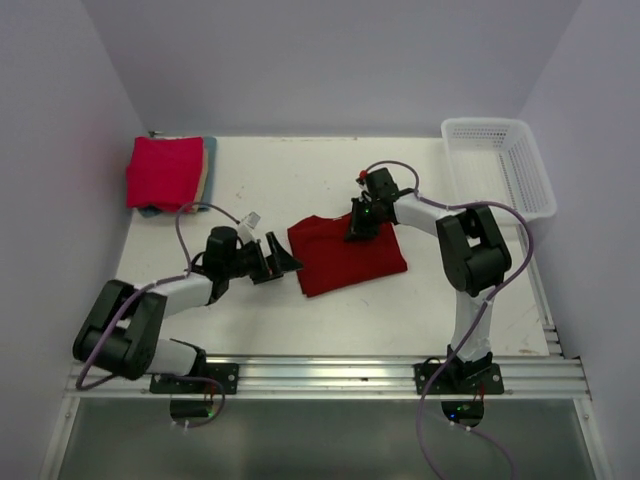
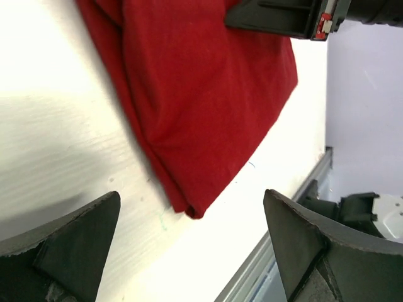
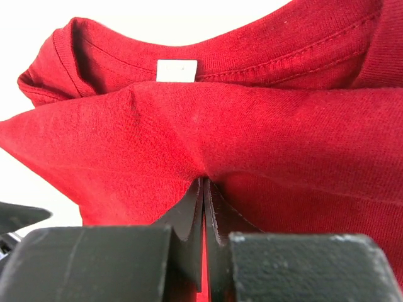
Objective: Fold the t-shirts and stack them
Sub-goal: Fold the tshirt, then neatly place the folded tshirt to the corner
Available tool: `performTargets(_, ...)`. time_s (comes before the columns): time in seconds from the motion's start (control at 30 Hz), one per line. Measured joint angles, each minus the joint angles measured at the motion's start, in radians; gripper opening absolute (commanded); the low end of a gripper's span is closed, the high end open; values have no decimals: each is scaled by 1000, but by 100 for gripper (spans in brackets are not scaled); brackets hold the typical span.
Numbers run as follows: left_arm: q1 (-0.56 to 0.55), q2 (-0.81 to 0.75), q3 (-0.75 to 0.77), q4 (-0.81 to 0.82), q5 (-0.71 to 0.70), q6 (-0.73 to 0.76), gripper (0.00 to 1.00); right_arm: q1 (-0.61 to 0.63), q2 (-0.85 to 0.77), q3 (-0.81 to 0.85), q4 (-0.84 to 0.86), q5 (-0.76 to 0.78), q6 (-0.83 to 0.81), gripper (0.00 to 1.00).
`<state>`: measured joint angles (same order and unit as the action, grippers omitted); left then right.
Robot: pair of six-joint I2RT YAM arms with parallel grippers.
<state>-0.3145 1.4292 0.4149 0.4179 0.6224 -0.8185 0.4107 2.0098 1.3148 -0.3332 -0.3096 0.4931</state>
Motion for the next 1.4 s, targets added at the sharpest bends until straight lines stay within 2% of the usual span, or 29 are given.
performTargets(0.17,-2,-224,-1,-251,-179,26,100,6,-3,-1,-2,13,-11,0)
performTargets(0.23,-3,-244,-1,-298,-237,24,100,14,-5,-1,-3,24,-14,0)
performTargets(0.37,-21,-192,-3,-338,-300,-2,100,26,-10,-1,-3,47,-21,0)
performTargets(0.7,-116,-81,22,-210,-344,-106,100,35,-27,-23,12,82,-28,0)
performTargets(1.4,-280,293,341,-101,-437,-219,100,36,-33,-38,32,80,-31,0)
